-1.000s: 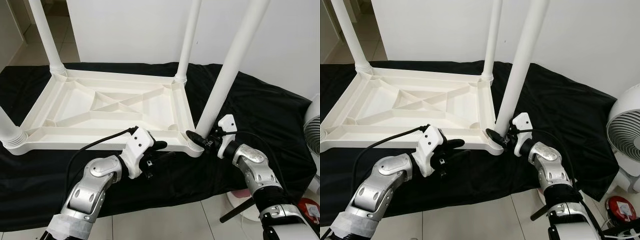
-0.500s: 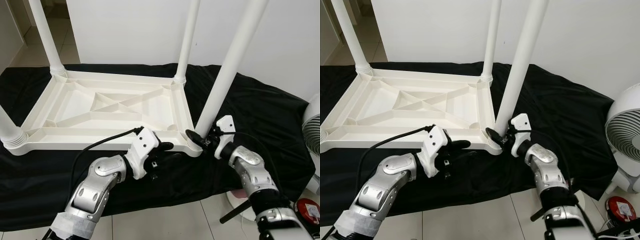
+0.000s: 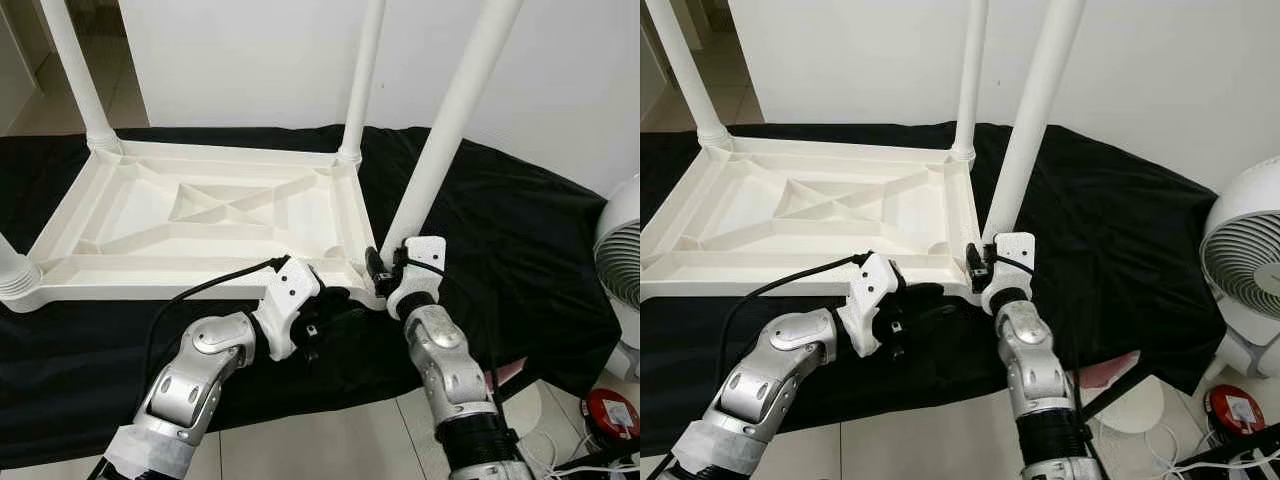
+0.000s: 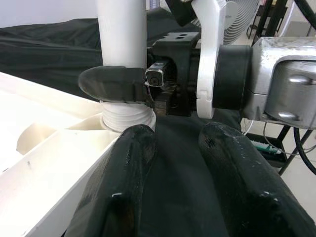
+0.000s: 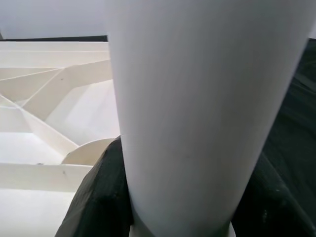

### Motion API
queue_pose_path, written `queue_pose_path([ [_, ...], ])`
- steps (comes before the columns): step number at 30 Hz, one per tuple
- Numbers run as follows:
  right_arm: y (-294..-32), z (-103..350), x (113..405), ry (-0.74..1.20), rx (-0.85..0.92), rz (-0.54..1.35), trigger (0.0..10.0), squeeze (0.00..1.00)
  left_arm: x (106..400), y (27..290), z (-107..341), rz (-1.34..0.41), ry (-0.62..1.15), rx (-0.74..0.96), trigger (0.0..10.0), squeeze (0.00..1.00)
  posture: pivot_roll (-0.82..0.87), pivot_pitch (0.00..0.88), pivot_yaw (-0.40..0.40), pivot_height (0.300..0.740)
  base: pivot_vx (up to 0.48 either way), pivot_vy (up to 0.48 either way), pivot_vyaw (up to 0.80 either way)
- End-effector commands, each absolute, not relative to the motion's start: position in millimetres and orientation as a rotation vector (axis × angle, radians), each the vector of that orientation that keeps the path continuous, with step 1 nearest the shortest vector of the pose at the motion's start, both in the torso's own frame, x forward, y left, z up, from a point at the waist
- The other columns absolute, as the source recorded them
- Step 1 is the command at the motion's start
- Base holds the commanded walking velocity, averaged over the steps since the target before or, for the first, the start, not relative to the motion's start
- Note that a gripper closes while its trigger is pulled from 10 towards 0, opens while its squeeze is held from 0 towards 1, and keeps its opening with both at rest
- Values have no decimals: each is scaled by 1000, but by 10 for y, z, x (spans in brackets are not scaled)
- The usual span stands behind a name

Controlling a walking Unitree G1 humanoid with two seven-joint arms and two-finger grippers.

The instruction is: Building children table

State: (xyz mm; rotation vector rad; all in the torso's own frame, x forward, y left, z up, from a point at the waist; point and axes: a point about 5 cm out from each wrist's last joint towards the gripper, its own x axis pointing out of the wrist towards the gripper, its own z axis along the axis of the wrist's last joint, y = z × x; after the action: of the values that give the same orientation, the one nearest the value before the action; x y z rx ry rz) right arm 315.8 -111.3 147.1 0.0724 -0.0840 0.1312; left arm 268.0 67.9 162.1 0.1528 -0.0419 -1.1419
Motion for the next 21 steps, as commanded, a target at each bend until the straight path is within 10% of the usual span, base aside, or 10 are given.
queue_pose_path([
  [1, -1058, 1566, 3141, -119, 82, 160, 10000, 0, 2683, 665, 1604, -1113, -41, 143, 10000, 0, 19, 46, -81, 740, 0, 0, 0],
  [6, -1093, 1596, 3129, -121, 71, 176, 10000, 31, 2690, 672, 1606, -1111, -42, 145, 10000, 0, 21, 45, -85, 740, 0, 0, 0],
  [7, -1127, 1611, 3120, -120, 76, 183, 10000, 1000, 2699, 680, 1610, -1106, -43, 145, 10000, 0, 22, 43, -85, 740, 0, 0, 0],
  [19, -1606, 1652, 3052, -94, -35, 367, 10000, 1000, 2697, 685, 1624, -1104, -52, 142, 10000, 0, 21, 36, -81, 740, 0, 0, 0],
  [20, -1626, 1641, 3045, -85, -49, 417, 10000, 0, 2697, 685, 1622, -1107, -51, 145, 10000, 0, 19, 33, -78, 740, 0, 0, 0],
  [21, -1626, 1641, 3045, -85, -49, 417, 10000, 0, 2697, 685, 1622, -1107, -51, 145, 10000, 0, 19, 33, -78, 740, 0, 0, 0],
])
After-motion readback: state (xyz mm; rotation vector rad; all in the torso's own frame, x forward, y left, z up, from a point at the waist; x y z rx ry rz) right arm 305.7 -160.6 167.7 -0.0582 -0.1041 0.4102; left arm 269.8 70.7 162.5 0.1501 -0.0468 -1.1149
